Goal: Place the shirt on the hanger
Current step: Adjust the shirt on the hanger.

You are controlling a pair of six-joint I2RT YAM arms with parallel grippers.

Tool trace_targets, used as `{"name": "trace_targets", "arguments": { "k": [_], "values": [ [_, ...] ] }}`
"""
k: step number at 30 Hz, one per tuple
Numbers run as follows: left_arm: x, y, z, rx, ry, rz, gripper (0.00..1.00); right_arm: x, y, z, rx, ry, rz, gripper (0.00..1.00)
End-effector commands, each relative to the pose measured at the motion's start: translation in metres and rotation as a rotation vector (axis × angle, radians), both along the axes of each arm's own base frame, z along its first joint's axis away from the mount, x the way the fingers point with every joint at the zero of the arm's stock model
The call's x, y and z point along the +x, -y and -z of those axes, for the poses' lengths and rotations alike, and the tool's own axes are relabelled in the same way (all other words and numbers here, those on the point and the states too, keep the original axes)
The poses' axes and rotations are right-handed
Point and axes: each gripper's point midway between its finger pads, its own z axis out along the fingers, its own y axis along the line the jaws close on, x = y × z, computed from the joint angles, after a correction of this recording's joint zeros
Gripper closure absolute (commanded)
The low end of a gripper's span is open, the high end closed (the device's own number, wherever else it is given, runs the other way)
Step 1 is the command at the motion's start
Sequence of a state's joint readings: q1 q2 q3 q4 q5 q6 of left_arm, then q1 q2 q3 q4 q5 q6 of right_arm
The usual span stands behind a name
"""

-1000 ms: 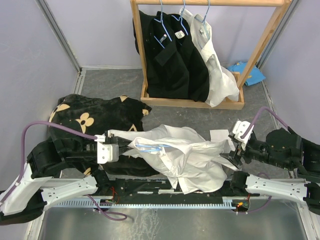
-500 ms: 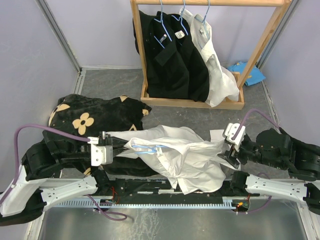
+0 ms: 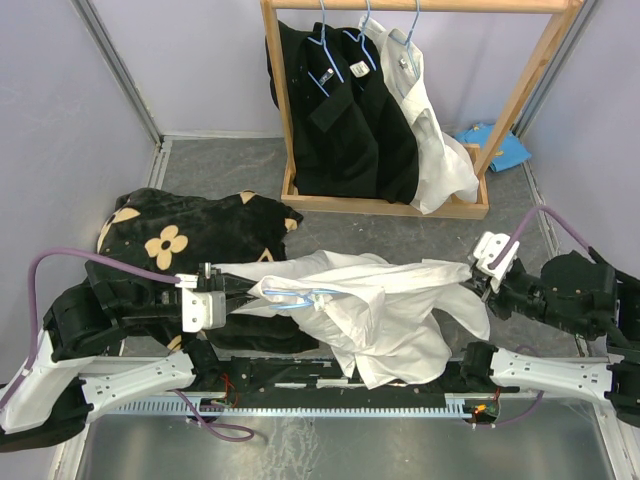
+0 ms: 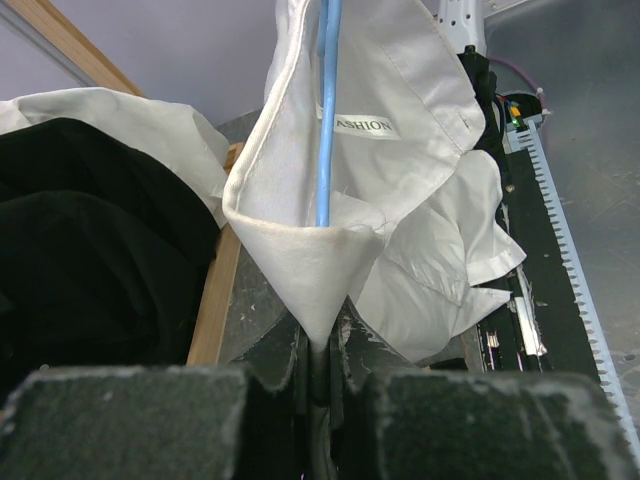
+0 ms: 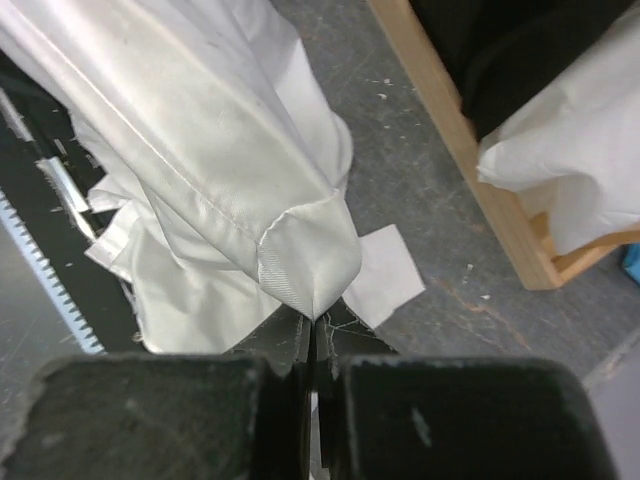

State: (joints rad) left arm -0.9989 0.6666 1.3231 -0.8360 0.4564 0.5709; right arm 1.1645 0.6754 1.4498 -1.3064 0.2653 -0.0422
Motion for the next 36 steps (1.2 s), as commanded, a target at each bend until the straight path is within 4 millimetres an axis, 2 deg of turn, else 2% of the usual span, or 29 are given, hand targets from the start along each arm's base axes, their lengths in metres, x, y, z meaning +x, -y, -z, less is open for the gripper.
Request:
{"name": "trace_targets", "arguments": {
  "k": [1,5,9,10,11,12,13,17,21,24,29,36],
  "values": [
    [-0.005,-0.005,-0.033,-0.091,0.087,0.019,0.97,0.019,0.013,-0.021,-0.059,0.086,0.089,1.0],
    [-0.005,-0.006,-0.032,-0.094,0.087,0.013,0.97,0.023,0.016,-0.03,-0.072,0.113,0.099,1.0],
    [-0.004,-0.008,-0.033,-0.1,0.087,0.001,0.97,0.02,0.014,-0.017,-0.118,0.077,0.083,0.99],
    [-0.004,-0.009,-0.032,-0.1,0.087,-0.003,0.97,0.019,0.015,-0.013,-0.134,0.066,0.08,0.95],
    [-0.003,-0.009,-0.032,-0.101,0.087,-0.007,0.97,0.017,0.015,-0.009,-0.147,0.054,0.076,0.85],
    [-0.003,-0.009,-0.032,-0.101,0.086,-0.009,0.97,0.016,0.016,-0.008,-0.152,0.044,0.068,0.64],
    [-0.003,-0.009,-0.032,-0.101,0.084,-0.012,0.97,0.014,0.017,-0.009,-0.152,0.039,0.064,0.55],
    [-0.001,-0.01,-0.031,-0.096,0.076,-0.022,0.97,0.009,0.014,-0.032,-0.089,0.059,0.023,0.39],
    [-0.005,-0.009,-0.035,-0.118,0.071,-0.004,0.97,-0.001,0.001,-0.052,0.004,0.087,-0.072,0.28],
    [-0.006,-0.008,-0.037,-0.131,0.07,0.002,0.97,-0.011,-0.014,-0.064,0.095,0.099,-0.157,0.23],
    [-0.005,-0.005,-0.032,-0.111,0.054,0.006,0.97,-0.027,-0.037,-0.082,0.214,0.098,-0.278,0.21],
    [-0.005,0.003,-0.028,-0.103,0.038,0.029,0.97,-0.017,-0.07,-0.074,0.175,0.084,-0.315,0.15]
  ]
}}
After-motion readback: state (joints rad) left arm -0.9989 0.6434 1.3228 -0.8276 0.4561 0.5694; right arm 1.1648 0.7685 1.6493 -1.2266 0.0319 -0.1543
